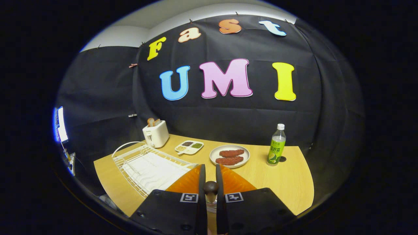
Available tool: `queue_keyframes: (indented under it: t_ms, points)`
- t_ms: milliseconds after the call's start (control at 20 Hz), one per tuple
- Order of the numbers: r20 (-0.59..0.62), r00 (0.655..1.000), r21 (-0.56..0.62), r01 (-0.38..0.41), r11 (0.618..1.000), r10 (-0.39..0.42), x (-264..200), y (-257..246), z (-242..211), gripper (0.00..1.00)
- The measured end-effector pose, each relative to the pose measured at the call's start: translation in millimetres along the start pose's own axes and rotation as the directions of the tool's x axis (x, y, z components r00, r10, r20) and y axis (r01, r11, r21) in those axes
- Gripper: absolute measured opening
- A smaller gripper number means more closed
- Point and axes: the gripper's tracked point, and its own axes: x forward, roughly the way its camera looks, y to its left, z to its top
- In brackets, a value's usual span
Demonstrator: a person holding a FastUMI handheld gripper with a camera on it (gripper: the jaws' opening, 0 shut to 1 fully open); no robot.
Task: Take the plate from the dish rack, then take the spoon from the basket and place it into the plate.
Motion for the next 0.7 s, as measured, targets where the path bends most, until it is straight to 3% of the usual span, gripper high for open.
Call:
queue_keyframes:
  t_ms: [300, 700]
  points:
    - [-0.019, 0.990, -0.054, -0.137, 0.989, 0.136, -28.2, 52.8, -15.3, 0.15]
    - [-0.131, 0.975, -0.089, -0.192, 0.977, 0.179, -22.2, 87.4, -101.7, 0.15]
